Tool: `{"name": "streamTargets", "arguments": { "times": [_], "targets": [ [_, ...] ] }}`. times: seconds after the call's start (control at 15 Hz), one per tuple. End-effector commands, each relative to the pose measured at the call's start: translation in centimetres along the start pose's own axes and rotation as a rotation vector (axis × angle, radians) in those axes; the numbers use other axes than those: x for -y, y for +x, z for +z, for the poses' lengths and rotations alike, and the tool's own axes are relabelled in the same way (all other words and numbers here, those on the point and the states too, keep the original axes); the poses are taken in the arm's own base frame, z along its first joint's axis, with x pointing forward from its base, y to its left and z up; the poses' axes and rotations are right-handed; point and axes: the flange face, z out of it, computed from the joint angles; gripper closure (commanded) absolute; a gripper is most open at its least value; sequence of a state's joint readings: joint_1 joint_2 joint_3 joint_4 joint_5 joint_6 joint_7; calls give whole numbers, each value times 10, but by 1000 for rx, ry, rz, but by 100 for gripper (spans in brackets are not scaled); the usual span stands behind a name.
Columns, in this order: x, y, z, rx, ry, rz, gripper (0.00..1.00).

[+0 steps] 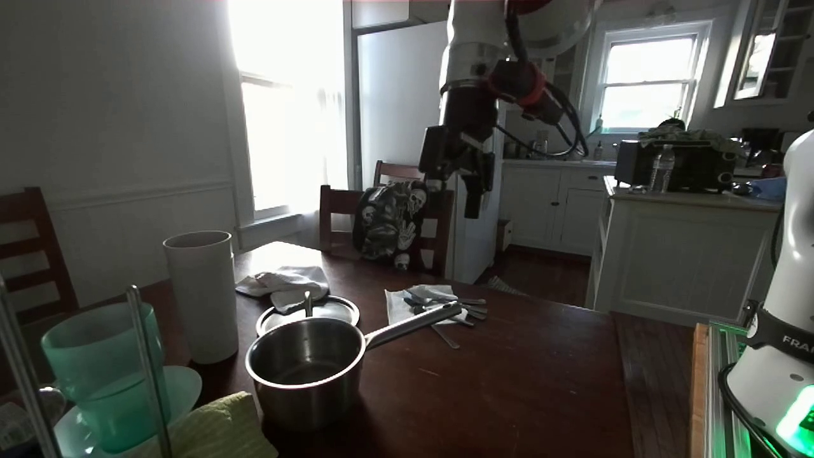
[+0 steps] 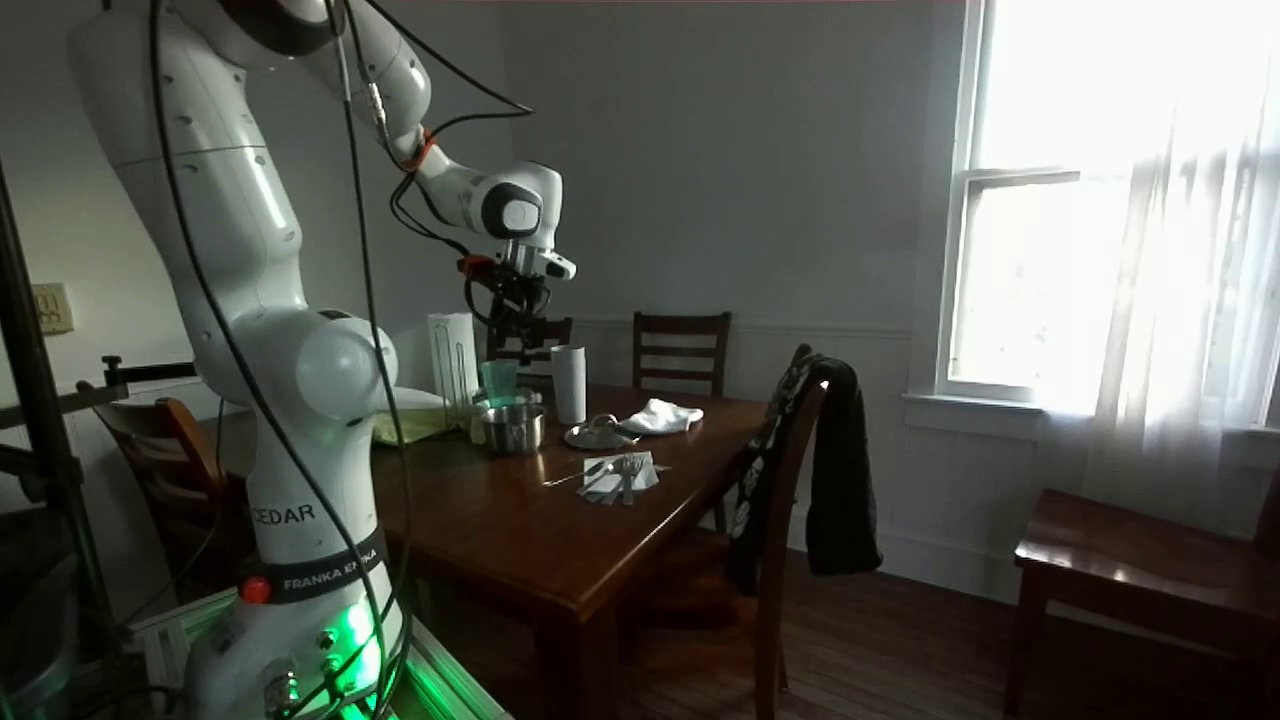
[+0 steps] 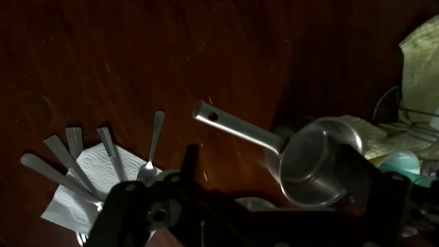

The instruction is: Pick up the silver lid and put it on the silver pot

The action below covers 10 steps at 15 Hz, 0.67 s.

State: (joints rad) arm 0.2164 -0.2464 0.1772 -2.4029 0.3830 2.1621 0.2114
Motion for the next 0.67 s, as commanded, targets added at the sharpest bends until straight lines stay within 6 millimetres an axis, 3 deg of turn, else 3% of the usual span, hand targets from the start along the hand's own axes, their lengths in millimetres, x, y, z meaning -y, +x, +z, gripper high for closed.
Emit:
{"name": "streamTargets", "arguments": {
  "times": [0.0, 0.47, 0.53, 0.6],
  "targets": [
    [21, 49, 18, -27, -85, 103, 0],
    [40, 122, 62, -44, -182, 223, 0],
    [43, 128, 64, -43, -190, 169, 0],
    [32, 109, 59, -30, -177, 201, 0]
  ]
}}
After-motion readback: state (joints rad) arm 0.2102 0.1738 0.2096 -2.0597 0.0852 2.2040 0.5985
